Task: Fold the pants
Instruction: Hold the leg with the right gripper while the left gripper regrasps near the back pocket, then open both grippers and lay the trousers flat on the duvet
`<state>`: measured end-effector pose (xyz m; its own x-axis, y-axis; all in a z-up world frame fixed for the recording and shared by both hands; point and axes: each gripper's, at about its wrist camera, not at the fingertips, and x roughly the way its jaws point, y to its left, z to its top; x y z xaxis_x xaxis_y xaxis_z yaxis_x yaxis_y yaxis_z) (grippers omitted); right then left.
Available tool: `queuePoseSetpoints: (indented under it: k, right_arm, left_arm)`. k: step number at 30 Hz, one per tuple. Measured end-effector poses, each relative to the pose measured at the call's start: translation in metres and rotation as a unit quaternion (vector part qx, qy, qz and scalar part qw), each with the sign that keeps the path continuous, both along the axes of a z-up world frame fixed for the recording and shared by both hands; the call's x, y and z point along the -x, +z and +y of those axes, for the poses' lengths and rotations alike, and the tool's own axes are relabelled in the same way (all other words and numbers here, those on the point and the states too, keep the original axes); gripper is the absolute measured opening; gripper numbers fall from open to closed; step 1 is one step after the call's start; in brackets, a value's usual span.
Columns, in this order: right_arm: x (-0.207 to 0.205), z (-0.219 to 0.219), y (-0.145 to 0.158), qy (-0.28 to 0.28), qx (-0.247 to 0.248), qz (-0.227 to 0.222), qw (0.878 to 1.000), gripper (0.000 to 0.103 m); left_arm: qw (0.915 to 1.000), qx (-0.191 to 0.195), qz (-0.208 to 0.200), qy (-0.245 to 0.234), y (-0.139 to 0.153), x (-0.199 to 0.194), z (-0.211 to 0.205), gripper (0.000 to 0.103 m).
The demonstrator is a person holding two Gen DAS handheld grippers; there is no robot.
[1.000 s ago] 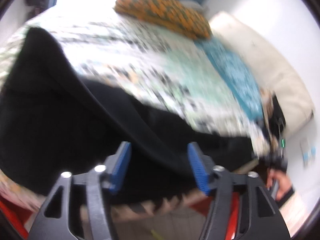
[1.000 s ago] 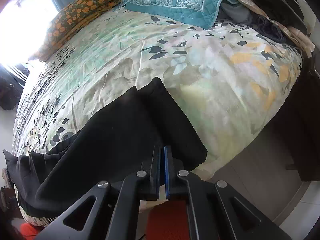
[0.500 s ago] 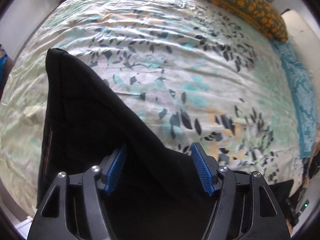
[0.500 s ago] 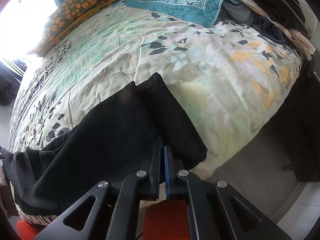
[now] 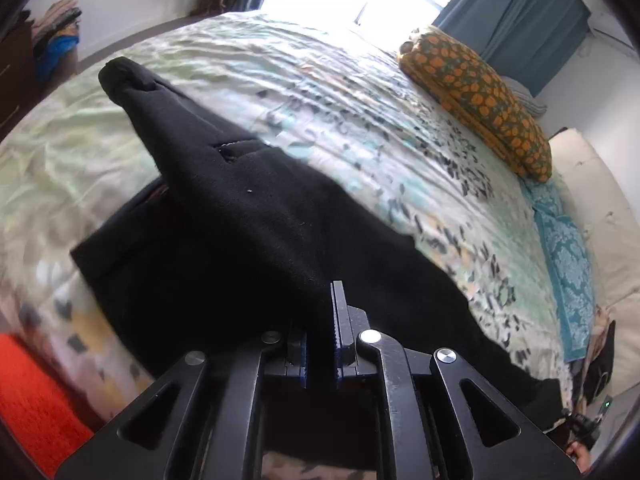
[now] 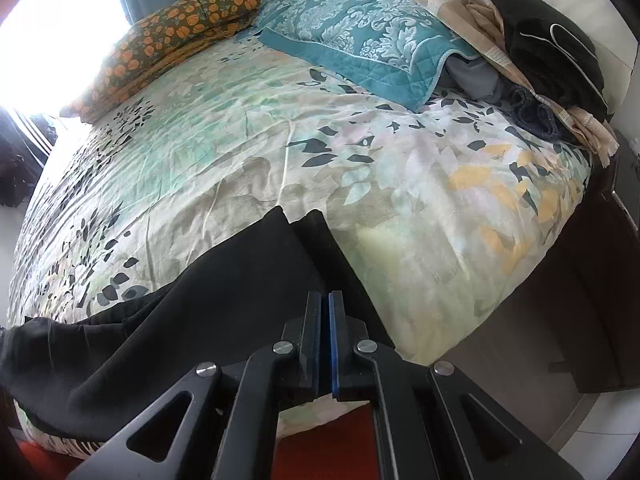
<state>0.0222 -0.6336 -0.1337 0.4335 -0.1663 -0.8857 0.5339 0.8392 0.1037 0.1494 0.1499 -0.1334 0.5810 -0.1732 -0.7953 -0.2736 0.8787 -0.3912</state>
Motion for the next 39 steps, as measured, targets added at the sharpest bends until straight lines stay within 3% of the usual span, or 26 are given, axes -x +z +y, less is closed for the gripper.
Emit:
queuePoseSetpoints:
  k: [3, 6, 9, 11, 14, 20, 23, 25, 26, 27, 28, 33, 36, 39]
  right_arm:
    - [-0.004, -0.011, -0.012, -0.017, -0.006, 0.024, 1.0, 0.003]
    - [-0.003, -0.018, -0.011, -0.032, -0.005, 0.026, 0.999, 0.003]
    - [-0.002, -0.016, -0.001, -0.022, 0.019, 0.023, 0.999, 0.003]
    - [-0.005, -0.016, -0.011, -0.009, 0.017, 0.051, 0.999, 0.003]
    - [-0.002, -0.027, -0.025, -0.018, -0.011, 0.068, 0.997, 0.003]
    - [0.013, -0.035, -0.014, -0.04, -0.05, 0.047, 0.997, 0.003]
    - [0.022, -0.042, -0.02, -0.054, -0.095, 0.047, 0.993, 0.004]
    - [0.024, -0.046, -0.03, -0.058, -0.108, 0.069, 0.99, 0.022]
    - [0.027, -0.048, -0.028, -0.067, -0.097, 0.072, 0.99, 0.044]
    - [0.03, -0.048, -0.021, -0.073, -0.077, 0.067, 0.992, 0.052]
    - [0.032, -0.045, -0.01, -0.071, -0.052, 0.054, 0.995, 0.052]
    - [0.011, 0.014, 0.031, 0.01, 0.004, 0.008, 1.0, 0.058]
    - [-0.019, 0.085, 0.028, 0.106, -0.045, -0.018, 0.993, 0.064]
    - [-0.056, 0.174, 0.005, 0.203, -0.097, -0.02, 0.974, 0.064]
  left_arm:
    - [0.9989, 0.025, 0.029, 0.027, -0.041, 0.021, 0.001, 0.008]
    - [0.9981, 0.032, 0.045, 0.028, -0.061, 0.029, -0.006, 0.009]
    - [0.9989, 0.013, 0.044, 0.009, -0.059, 0.027, -0.011, 0.01]
    - [0.9987, 0.021, 0.046, 0.013, -0.06, 0.027, -0.009, 0.01]
    - [0.9984, 0.022, 0.049, 0.016, -0.059, 0.028, -0.012, 0.01]
    - [0.9978, 0.04, 0.046, 0.024, -0.056, 0.032, -0.005, 0.01]
    - [0.9978, 0.043, 0.044, 0.027, -0.056, 0.032, -0.001, 0.01]
    - [0.9973, 0.049, 0.046, 0.028, -0.058, 0.035, 0.004, 0.01]
    - [0.9972, 0.051, 0.045, 0.03, -0.057, 0.035, 0.005, 0.01]
    - [0.9973, 0.05, 0.043, 0.033, -0.056, 0.035, 0.006, 0.01]
    - [0.9973, 0.049, 0.042, 0.035, -0.056, 0.034, 0.007, 0.01]
    - [0.9957, 0.057, 0.048, 0.055, -0.063, 0.039, 0.015, 0.01]
    - [0.996, 0.048, 0.051, 0.055, -0.06, 0.039, 0.014, 0.014]
    - [0.9963, 0.029, 0.057, 0.056, -0.051, 0.042, 0.015, 0.023]
